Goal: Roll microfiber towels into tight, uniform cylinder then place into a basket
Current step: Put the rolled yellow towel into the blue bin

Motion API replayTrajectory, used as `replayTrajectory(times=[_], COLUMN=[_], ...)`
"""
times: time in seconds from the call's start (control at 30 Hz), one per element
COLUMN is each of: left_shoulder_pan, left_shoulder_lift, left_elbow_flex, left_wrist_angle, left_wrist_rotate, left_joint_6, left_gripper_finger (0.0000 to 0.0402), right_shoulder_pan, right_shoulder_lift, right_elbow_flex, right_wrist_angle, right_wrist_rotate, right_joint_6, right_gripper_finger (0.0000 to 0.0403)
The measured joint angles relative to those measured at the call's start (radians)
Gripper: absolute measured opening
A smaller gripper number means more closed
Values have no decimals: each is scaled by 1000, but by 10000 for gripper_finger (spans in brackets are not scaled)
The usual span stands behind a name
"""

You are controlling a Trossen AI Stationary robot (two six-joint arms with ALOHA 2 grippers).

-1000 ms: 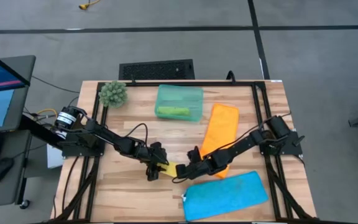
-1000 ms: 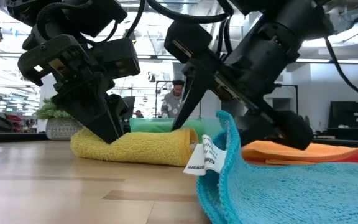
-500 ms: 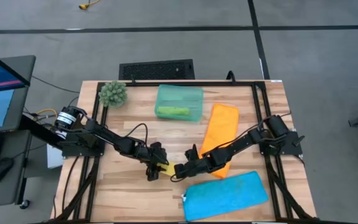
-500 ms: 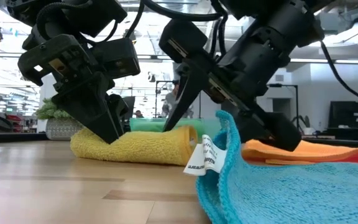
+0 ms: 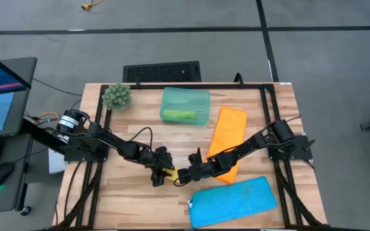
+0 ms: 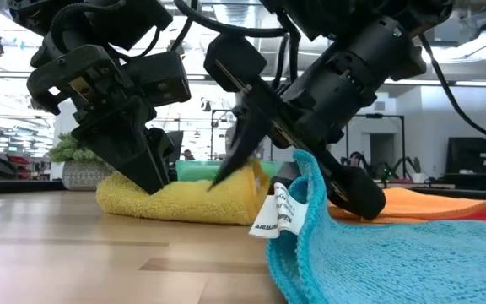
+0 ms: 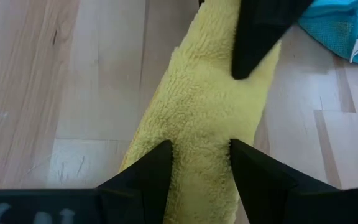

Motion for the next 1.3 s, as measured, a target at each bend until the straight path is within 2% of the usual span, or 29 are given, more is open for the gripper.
replayTrajectory(times=[0.17,0.23,0.47,0.83,1.07,1.3], left_shoulder_pan=[0,0,0,0,0,0], left_shoulder_lift=[0,-5,-102,-381,-567,-677], left_elbow_flex=[0,1,1,0,0,0], left_wrist_angle=[-2,-17,-143,-362,-477,-541], left_wrist_rotate=[-4,-7,-69,-106,-187,-269], left_joint_6=[1,0,3,-47,-96,-96], left_gripper_finger=[158,158,158,158,158,158], right_shoulder_pan=[0,0,-3,-8,-29,-71], right_shoulder_lift=[1,1,-9,-49,-110,-210], right_elbow_flex=[1,0,-1,-1,-1,-1], right_wrist_angle=[6,19,20,16,8,-2], right_wrist_rotate=[-1,0,0,-45,-53,-54], right_joint_6=[-39,-81,-112,-220,-269,-359], right_gripper_finger=[46,25,36,27,27,28])
